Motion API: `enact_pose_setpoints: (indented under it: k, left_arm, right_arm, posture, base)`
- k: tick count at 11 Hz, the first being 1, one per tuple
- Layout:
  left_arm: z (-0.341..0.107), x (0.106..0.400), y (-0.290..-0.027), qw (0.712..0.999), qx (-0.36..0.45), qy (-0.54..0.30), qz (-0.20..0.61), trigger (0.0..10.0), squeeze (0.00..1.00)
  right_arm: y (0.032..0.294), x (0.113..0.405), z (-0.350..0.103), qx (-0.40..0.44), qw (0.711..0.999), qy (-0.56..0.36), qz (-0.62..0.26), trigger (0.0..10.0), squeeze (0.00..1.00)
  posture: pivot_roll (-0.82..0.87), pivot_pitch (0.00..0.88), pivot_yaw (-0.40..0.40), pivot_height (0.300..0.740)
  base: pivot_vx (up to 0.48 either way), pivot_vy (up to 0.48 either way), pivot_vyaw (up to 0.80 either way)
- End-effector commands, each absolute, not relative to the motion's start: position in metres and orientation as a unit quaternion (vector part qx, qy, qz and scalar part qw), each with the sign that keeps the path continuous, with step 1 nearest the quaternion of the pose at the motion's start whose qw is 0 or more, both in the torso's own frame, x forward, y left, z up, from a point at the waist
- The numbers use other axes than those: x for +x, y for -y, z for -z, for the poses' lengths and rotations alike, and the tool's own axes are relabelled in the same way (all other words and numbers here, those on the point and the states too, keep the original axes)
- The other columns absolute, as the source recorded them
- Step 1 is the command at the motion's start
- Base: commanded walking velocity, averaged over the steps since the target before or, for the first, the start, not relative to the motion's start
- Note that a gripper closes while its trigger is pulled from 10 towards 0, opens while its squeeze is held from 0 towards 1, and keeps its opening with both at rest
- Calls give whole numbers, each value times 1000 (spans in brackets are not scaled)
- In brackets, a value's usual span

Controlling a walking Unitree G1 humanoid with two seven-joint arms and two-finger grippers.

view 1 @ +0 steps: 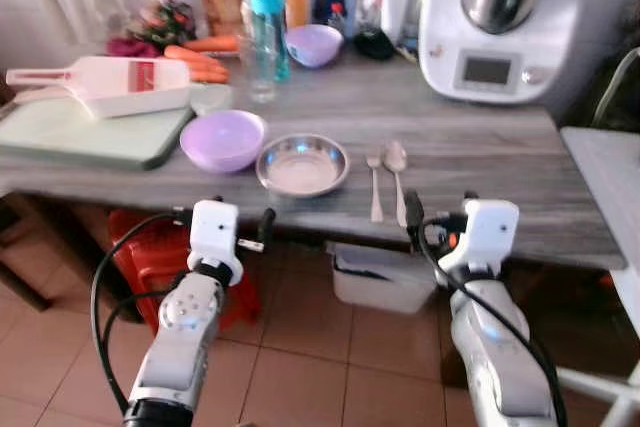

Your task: Setting the table

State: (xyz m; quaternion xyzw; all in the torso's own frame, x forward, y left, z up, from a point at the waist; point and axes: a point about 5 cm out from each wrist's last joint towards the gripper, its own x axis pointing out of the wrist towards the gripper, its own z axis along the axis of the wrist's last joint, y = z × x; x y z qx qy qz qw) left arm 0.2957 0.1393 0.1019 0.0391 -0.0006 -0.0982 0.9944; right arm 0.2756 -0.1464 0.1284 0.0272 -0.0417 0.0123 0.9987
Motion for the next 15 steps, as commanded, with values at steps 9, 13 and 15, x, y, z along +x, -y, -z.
enact_pose_setpoints:
  k: [9, 13, 15]
  left_arm:
    - [-99, 288, -138, 991, 36, 18, 129, 10000, 0]
    - [-96, 282, -142, 992, 28, 16, 122, 10000, 0]
    - [-97, 283, -140, 992, 23, 15, 126, 10000, 0]
  right_arm:
    - [162, 267, -137, -41, 995, 77, 54, 10000, 0]
    - [163, 260, -130, -46, 995, 65, 56, 10000, 0]
    - [164, 258, -130, -48, 995, 63, 53, 10000, 0]
  posture:
    - [29, 0, 9, 740]
    - [32, 0, -4, 740]
    - [23, 0, -4, 740]
  base:
    - [-98, 0, 0]
    - [0, -215, -272]
    - [0, -311, -588]
